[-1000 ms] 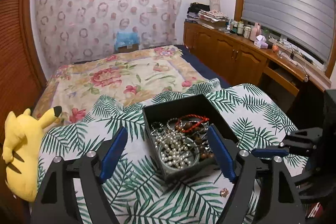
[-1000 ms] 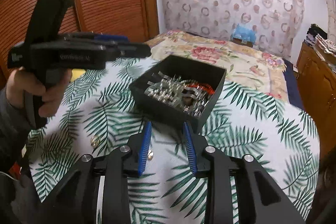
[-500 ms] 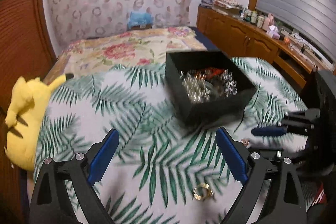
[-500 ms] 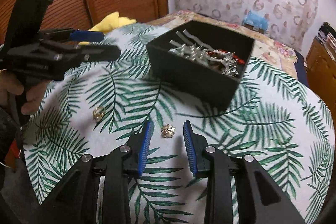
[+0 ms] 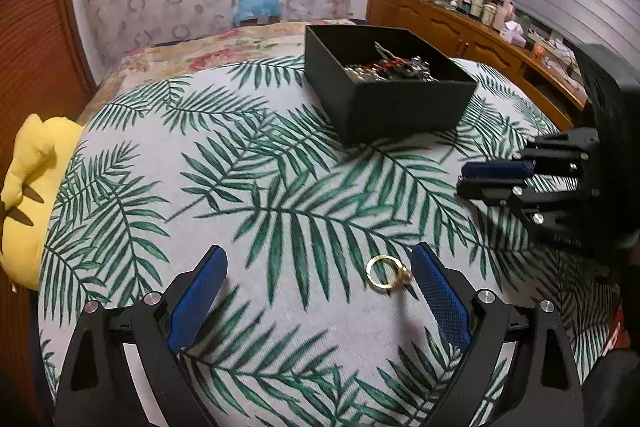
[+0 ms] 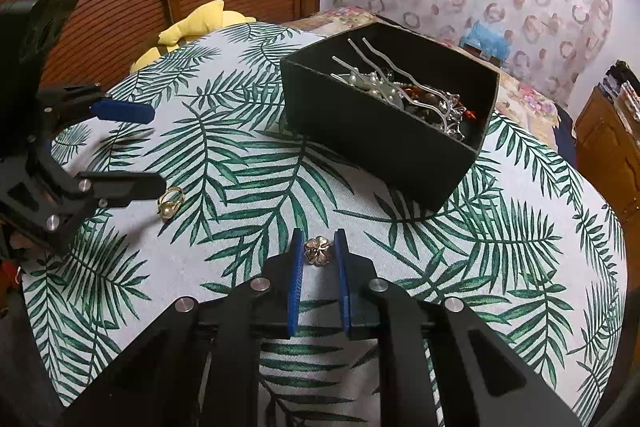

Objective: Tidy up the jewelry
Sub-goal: 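Grasp the gold ring with the left tool while the right tool grasps a small earring, then carry the ring and earring into the black box and open both tools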

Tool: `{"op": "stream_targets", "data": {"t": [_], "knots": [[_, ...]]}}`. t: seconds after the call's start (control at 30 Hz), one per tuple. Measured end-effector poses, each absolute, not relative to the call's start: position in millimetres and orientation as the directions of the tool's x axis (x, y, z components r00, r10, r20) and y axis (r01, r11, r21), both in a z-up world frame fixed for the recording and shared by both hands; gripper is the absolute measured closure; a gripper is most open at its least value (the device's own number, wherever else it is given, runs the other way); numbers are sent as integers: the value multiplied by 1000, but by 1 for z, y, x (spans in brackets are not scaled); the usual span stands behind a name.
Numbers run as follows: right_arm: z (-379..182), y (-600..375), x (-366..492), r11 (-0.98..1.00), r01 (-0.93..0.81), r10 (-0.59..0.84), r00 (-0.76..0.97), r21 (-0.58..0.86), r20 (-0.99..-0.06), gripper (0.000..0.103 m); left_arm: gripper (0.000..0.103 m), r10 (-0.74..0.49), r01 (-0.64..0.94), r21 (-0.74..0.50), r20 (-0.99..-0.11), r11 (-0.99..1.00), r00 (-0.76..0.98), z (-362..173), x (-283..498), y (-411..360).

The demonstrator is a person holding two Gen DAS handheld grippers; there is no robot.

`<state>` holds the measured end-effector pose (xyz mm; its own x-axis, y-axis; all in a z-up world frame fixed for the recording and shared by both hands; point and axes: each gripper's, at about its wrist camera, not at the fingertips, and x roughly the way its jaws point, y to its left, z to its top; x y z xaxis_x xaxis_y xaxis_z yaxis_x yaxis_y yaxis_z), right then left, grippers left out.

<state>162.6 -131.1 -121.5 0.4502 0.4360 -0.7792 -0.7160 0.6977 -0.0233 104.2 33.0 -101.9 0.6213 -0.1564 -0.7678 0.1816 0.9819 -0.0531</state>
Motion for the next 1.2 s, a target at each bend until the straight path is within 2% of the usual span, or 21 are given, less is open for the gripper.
{"op": "stream_targets", "data": {"t": [0.1,0.17,0.3,0.47,0.57,0.6,1.0,1.2], "knots": [[-120,-135,159,703,-711,443,453,-14,-773,87,14,-163,196,-49,-766,979,622,-102,100,27],[-118,-139,155,704,-710,450,456,-8,-768,87,17,-170,210,-46,-763,977,624,-102,98,24],[-115,-142,151,708,-706,458,459,0,-761,87,36,-180,244,-32,-768,969,615,-104,96,13],[-113,-147,147,712,-702,461,464,4,-756,87,53,-178,260,-17,-775,965,607,-109,97,5],[-112,-149,148,715,-699,461,466,5,-756,86,68,-166,261,1,-769,965,617,-109,97,4],[-112,-148,148,716,-698,460,467,4,-755,86,77,-164,261,5,-767,965,620,-109,97,4],[-103,-150,154,714,-701,475,476,8,-740,86,79,-185,242,-35,-754,970,630,-102,103,14],[-79,-150,168,711,-703,496,508,-7,-704,86,79,-194,235,-46,-726,971,660,-83,116,18]]}}
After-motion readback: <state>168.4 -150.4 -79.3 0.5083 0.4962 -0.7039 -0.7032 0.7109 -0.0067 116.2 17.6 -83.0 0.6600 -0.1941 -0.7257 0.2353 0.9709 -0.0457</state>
